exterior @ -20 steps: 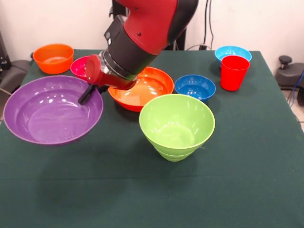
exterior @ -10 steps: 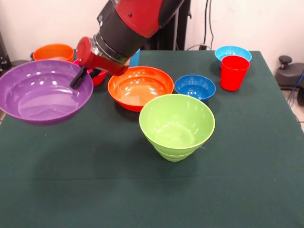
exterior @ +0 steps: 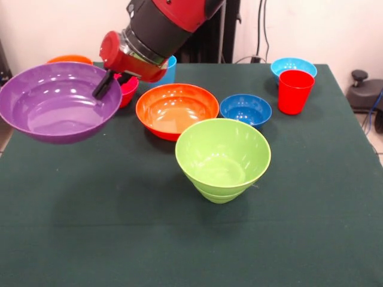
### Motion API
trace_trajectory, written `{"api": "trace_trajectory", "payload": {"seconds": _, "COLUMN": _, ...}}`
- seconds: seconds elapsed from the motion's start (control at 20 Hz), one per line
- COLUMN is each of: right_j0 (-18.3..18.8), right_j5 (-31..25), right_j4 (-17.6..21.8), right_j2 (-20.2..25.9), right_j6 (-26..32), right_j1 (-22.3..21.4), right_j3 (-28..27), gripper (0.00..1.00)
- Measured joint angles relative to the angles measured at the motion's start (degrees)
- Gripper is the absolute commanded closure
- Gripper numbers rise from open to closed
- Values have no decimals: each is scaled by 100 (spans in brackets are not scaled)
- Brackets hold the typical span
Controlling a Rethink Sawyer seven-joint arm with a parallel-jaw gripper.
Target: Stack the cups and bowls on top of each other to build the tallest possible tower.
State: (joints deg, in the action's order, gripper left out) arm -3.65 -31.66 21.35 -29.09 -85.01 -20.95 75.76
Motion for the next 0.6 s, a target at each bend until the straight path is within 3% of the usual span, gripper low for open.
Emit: {"api": "trace_trajectory", "payload": {"seconds": 0.6, "right_j0": -75, "right_j5": -2, "right_j4": -423, "right_j2": 141, "right_j6": 0, "right_j1": -244, "right_j3": 12, "gripper": 100}}
